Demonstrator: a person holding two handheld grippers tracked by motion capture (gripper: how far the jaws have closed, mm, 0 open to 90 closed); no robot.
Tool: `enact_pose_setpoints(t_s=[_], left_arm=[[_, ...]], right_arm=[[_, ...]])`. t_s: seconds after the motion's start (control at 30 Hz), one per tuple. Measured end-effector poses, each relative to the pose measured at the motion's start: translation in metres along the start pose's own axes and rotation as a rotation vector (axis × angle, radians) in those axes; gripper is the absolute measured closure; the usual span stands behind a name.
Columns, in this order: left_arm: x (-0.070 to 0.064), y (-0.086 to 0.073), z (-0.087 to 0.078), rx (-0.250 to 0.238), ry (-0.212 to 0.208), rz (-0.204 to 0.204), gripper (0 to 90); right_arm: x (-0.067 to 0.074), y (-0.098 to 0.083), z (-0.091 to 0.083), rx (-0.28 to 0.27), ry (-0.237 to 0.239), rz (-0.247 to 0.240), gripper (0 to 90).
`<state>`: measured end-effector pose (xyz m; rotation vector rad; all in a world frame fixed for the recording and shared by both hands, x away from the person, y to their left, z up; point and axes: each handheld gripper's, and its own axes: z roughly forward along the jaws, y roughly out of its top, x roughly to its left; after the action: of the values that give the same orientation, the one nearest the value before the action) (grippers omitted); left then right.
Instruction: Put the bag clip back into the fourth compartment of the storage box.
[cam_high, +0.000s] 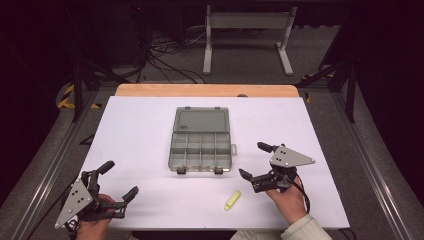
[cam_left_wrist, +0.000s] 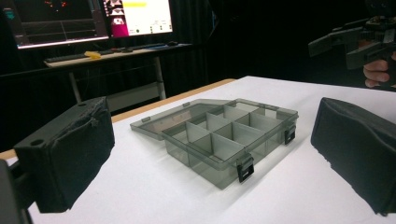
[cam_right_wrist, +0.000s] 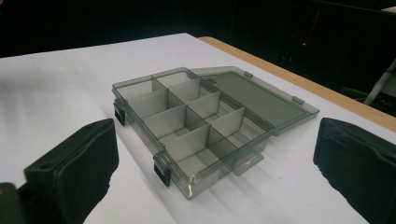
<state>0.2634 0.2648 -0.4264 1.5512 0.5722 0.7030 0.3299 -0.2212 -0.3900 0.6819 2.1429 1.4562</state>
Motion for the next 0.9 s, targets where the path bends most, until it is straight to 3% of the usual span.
enact_pose_setpoints(t_s=[0.27,0.4,0.47,0.63,0.77,0.8,0.9], left_arm=[[0.001,0.0,-0.001,-0.003,0.002,-0.01,0.1],[0.001,0.0,-0.001,-0.002,0.002,-0.005,0.1],[0.001,0.0,-0.001,-0.003,0.001,-0.006,0.1],[0.0,0.0,-0.001,-0.003,0.002,-0.006,0.1],[0.0,0.0,-0.001,-0.002,0.002,-0.009,0.1],[0.001,0.0,-0.001,-0.004,0.003,-0.007,0.1],[0.001,0.0,-0.001,-0.004,0.003,-0.008,0.1]], right_arm=[[0.007,0.006,0.014,0.056,0.056,-0.024,0.2],[0.009,0.007,0.017,0.107,0.093,-0.044,7.7],[0.012,0.008,0.018,0.127,0.097,-0.06,18.4],[0.016,0.012,0.02,0.204,0.183,-0.087,59.8],[0.018,0.013,0.024,0.265,0.264,-0.08,84.5],[0.019,0.013,0.025,0.284,0.269,-0.088,88.7],[0.022,0.014,0.029,0.334,0.284,-0.109,90.0]])
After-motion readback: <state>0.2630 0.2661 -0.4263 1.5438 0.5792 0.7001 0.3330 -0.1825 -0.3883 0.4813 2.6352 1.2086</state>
